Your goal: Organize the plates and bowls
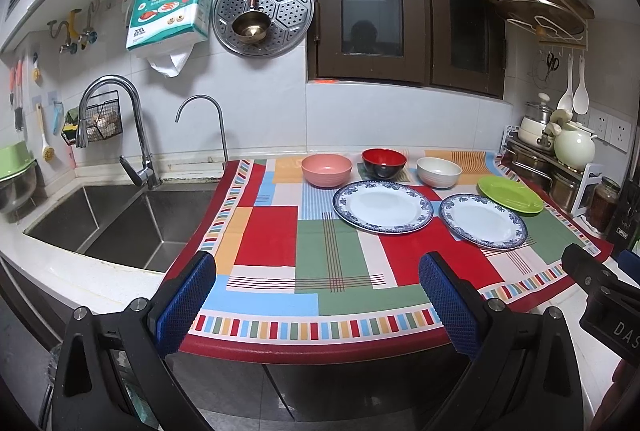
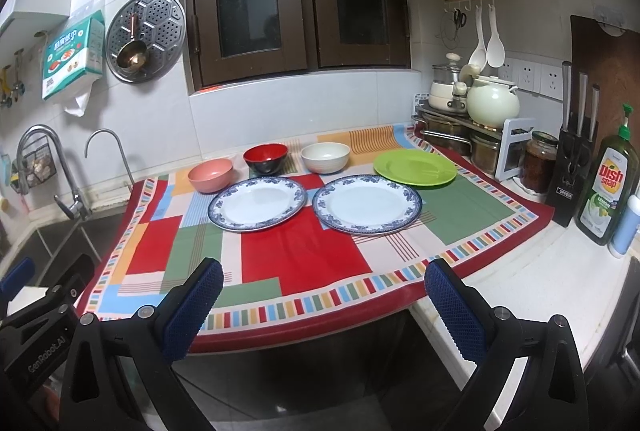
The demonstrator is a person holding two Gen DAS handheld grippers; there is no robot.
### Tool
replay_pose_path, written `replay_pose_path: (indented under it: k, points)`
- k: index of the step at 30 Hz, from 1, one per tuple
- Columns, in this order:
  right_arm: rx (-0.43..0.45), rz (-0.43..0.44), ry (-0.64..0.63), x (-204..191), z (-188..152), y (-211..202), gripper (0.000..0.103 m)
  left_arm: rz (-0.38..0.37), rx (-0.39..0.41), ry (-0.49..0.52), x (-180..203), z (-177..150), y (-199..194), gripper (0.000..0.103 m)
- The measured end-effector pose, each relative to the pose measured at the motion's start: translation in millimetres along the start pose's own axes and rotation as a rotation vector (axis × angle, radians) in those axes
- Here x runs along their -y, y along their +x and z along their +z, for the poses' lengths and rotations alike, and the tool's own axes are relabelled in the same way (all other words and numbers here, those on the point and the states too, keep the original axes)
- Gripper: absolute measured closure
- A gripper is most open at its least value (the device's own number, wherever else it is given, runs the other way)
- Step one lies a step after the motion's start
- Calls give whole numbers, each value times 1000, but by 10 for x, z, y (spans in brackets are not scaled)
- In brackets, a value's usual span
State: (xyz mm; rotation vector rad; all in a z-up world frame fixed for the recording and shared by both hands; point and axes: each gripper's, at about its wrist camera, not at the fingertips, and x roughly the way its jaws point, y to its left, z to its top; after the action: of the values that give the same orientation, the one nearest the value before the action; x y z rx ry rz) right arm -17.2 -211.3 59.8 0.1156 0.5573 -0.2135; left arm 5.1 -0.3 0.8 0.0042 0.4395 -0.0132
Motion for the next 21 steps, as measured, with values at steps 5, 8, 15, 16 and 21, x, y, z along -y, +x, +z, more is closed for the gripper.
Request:
replay_pose_path:
  k: [5, 8, 15, 16, 21]
  points:
    - [-1, 2, 0, 4, -2, 0, 1, 1, -4, 0, -11, -2, 29, 0]
    - [-1, 2, -1, 1, -5, 1, 1, 3, -4, -2, -18, -2, 49, 0]
    - [0, 3, -8, -17, 11, 14, 1, 7, -4, -4, -25, -11, 59, 0]
    - [-1, 3, -7, -23, 9, 13, 1, 6, -4, -5, -28, -17, 58, 0]
    - [4, -1, -11, -45, 16, 13, 1, 6, -4, -4, -28, -17, 58, 0]
